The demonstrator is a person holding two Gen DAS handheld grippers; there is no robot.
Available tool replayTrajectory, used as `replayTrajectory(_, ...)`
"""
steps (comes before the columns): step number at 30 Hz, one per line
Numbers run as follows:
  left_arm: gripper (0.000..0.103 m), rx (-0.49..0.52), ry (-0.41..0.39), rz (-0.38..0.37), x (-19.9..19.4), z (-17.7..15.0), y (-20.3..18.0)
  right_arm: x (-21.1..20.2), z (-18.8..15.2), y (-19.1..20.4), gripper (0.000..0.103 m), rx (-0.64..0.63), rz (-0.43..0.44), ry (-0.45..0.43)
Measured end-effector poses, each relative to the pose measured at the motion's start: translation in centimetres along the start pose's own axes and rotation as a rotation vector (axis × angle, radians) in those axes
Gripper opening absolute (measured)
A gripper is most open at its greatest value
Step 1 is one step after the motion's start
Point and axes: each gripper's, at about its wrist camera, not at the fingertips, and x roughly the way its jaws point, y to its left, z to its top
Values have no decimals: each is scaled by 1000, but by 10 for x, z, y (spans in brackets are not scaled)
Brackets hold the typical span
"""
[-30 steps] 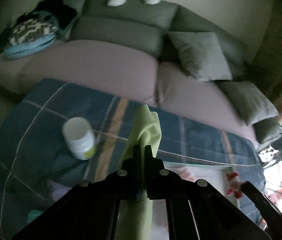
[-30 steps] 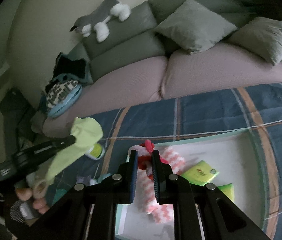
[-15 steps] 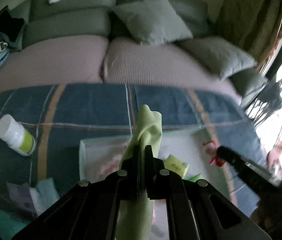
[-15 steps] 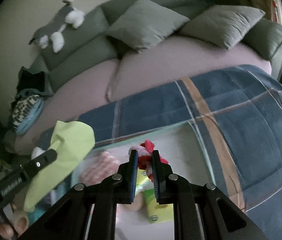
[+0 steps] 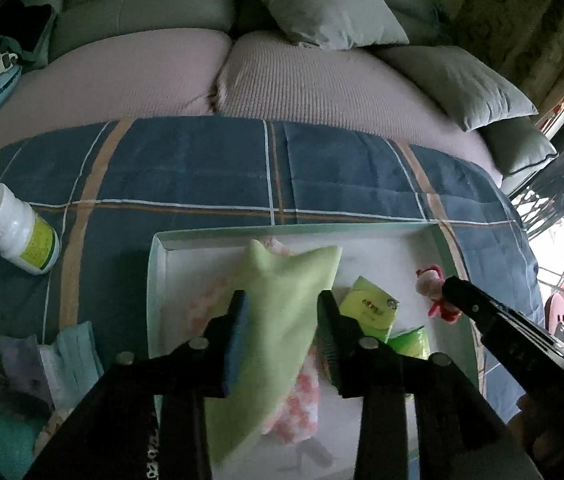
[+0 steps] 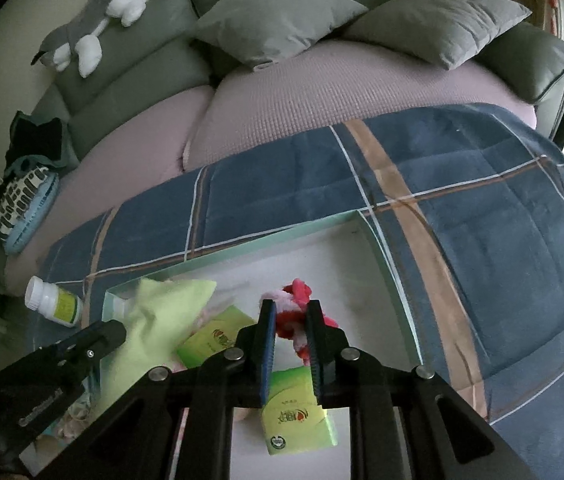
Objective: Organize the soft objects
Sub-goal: 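Lower the green cloth into the tray with the left gripper while the right gripper releases the red toy there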
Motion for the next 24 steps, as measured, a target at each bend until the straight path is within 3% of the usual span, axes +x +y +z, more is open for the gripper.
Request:
replayTrajectory(2,41,1,-9,2,-6,1,0,-3,0,2,18,-2,-4,4)
replayTrajectory(6,62,-13,-48,4,-21,5,5,-15,2,9,20,-20,-18,-3)
replayTrajectory(9,80,-36,-67,31,-27,6,13,-21,1,16,37,-50,-26,-4)
replayTrajectory(11,83,-62,-74,55,-27,7,22,-22,-1,22,49,-77,-35,3)
replayTrajectory(16,83,-122,-51,113,-21,7,45,-20,-7,38,54,-131,-52,21)
replayTrajectory(18,92,-144,-51,139,-21,7,56,-18,-9,44,54,-140,-46,30)
replayTrajectory(24,95,-215,-101,202,-39,5,93,-16,-15,65,61,-173,-23,39)
